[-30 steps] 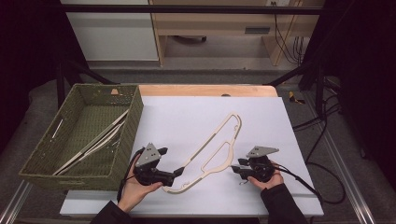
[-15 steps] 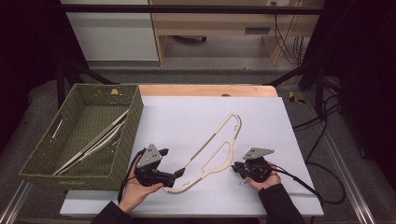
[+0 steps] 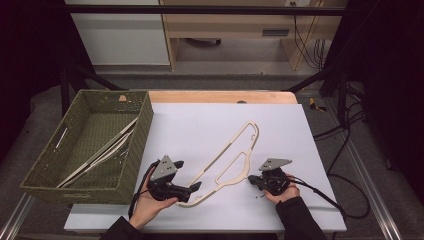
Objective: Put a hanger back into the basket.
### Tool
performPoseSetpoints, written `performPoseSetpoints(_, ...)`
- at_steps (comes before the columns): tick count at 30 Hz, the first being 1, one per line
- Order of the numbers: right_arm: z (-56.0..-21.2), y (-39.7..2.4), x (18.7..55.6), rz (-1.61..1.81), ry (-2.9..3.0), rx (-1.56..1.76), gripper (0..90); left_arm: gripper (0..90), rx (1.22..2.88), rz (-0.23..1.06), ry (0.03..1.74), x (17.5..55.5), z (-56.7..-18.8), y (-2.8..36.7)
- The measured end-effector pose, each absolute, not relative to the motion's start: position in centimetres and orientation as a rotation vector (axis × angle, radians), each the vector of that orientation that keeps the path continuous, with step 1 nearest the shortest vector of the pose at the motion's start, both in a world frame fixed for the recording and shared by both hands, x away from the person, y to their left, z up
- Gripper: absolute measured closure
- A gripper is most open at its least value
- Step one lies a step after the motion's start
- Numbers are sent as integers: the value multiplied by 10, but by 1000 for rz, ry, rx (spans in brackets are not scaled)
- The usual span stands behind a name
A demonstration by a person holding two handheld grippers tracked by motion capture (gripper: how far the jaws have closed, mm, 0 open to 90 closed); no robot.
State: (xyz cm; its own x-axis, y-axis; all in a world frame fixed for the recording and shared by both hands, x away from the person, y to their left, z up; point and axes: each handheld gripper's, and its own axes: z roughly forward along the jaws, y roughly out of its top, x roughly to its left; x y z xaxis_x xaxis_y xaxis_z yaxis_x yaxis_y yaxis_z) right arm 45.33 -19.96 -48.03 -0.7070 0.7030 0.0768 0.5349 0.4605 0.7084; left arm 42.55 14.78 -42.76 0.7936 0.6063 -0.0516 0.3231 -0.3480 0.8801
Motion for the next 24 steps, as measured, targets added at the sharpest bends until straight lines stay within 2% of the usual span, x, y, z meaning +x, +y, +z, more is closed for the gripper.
performPoseSetpoints(13,-463,-202,450,1137,2473,1057,892,110,2036,322,634,434,-427,106)
performPoseSetpoints(24,-452,-199,449,1128,2477,1048,892,184,2128,264,592,450,-435,62)
